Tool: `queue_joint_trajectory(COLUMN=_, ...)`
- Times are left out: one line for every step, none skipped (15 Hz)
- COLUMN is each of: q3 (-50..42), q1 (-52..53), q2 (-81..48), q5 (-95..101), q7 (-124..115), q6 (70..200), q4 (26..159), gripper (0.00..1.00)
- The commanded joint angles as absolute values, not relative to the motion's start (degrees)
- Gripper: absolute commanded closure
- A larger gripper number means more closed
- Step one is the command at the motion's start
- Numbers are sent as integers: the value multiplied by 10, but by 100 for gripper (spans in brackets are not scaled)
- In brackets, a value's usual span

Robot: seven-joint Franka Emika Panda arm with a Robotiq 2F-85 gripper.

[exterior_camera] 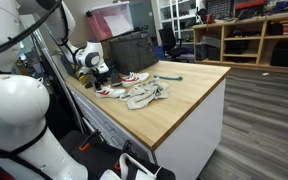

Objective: Pick up the white shoe at the bottom and turn it to the left

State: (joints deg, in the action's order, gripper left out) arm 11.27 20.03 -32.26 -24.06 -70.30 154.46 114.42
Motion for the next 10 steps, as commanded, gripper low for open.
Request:
queue_joint_trajectory(q3=114, q1=197, q2=-336, q5=-249, q7=-718, q6=1545, q4=1132, gripper=49)
queue_joint_trajectory(q3=114, q1=197, q2=-337, q5=-249, q7=-718, q6=1545, q4=1133, gripper=58)
queue_joint_trajectory(q3=114, q1=196, q2=-338, q5=-249, q7=-718, q6=1545, q4=1134, gripper=64)
queue_joint_trajectory(q3=113, q1=197, q2=-336, q5=-248, q7=-718, q6=1544, q4=1137, gripper=73)
queue_joint_trajectory(q3=113, q1=198, q2=-334, q5=-247, q7=-717, q6=1543, q4=1138, gripper=80)
queue_joint_trajectory(q3=114, q1=199, q2=-331, q5=-246, q7=-716, q6=1541, q4=1140, gripper=86)
queue_joint_trajectory(q3=115, q1=202, q2=-327, q5=-241, q7=-714, q6=1539, q4=1142, gripper=95)
queue_joint_trajectory(q3=116, q1=207, q2=-323, q5=-233, q7=-710, q6=1533, q4=1144, gripper=99)
queue_joint_trajectory(q3=116, q1=212, q2=-320, q5=-225, q7=-706, q6=1528, q4=1144, gripper=100)
queue_joint_trajectory(q3=118, q1=220, q2=-316, q5=-211, q7=-699, q6=1517, q4=1146, gripper=100)
